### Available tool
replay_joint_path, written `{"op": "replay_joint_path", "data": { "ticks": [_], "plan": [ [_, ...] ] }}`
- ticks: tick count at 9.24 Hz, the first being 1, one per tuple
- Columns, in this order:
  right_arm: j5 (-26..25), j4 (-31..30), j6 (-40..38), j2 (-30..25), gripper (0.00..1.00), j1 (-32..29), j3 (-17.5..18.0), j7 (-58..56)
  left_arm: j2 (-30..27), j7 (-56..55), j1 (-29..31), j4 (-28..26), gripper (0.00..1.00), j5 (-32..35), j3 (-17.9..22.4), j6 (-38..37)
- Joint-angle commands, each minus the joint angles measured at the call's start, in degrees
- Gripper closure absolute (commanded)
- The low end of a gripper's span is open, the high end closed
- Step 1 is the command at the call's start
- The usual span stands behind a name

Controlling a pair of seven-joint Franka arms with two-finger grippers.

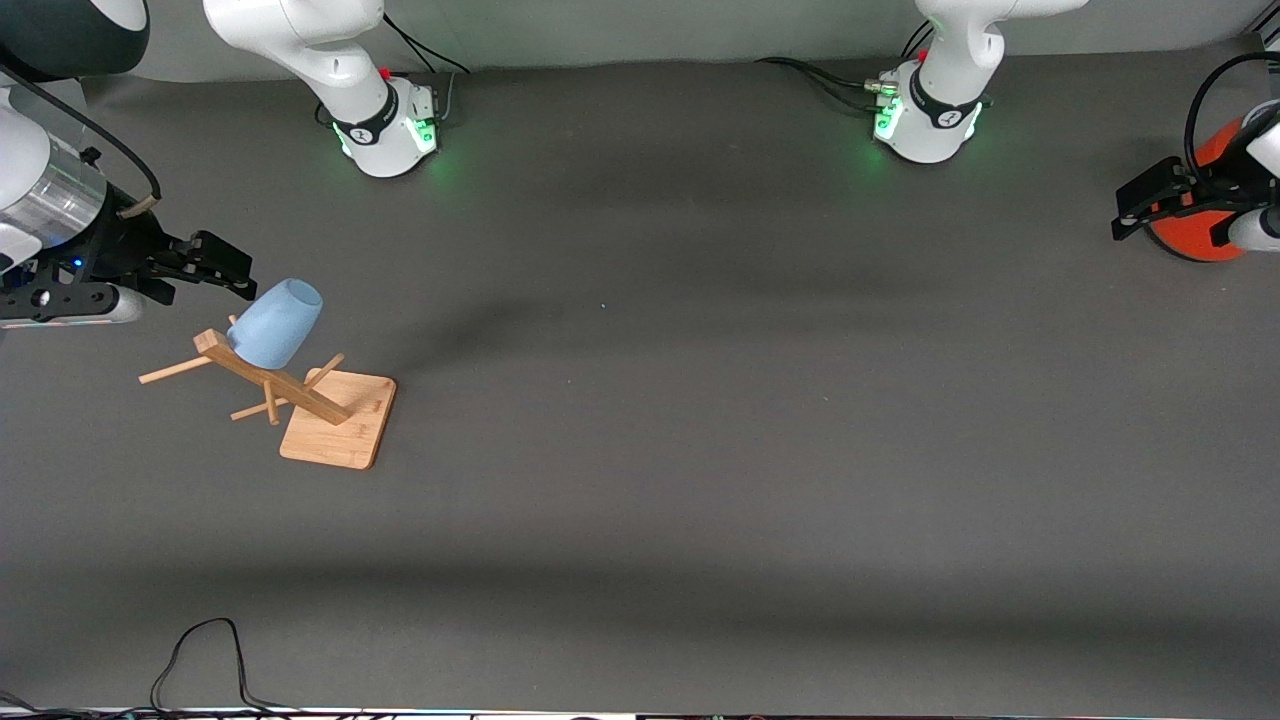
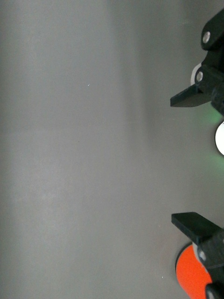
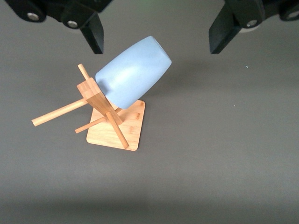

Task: Rotate and upright cup with both arms
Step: 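Reach the right gripper to the blue cup on the wooden stand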

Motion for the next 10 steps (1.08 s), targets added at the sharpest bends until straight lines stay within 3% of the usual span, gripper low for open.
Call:
{"op": "replay_joint_path", "data": {
  "ticks": [1, 4, 7, 10],
  "plan": [
    [-0.9, 0.2, -0.2, -0.4, 0.0, -0.3, 0.6, 1.4, 0.1, 1.0, 0.1, 0.1, 0.0, 0.3, 0.1, -0.3],
    [2.5, 0.2, -0.1, 0.8, 0.0, 0.0, 0.7, 1.5, 0.1, 1.0, 0.1, -0.3, 0.0, 0.3, 0.1, -0.3],
    [2.7, -3.1, -0.9, 1.6, 0.0, 1.8, 0.3, 9.5, 0.2, 0.9, 0.1, -0.4, 0.0, 0.3, 0.1, -0.2],
    [6.0, -7.2, -1.0, 1.5, 0.0, 1.4, -3.1, 20.0, 0.4, 0.8, 0.1, -0.4, 0.0, 0.3, 0.1, -0.2]
  ]
}}
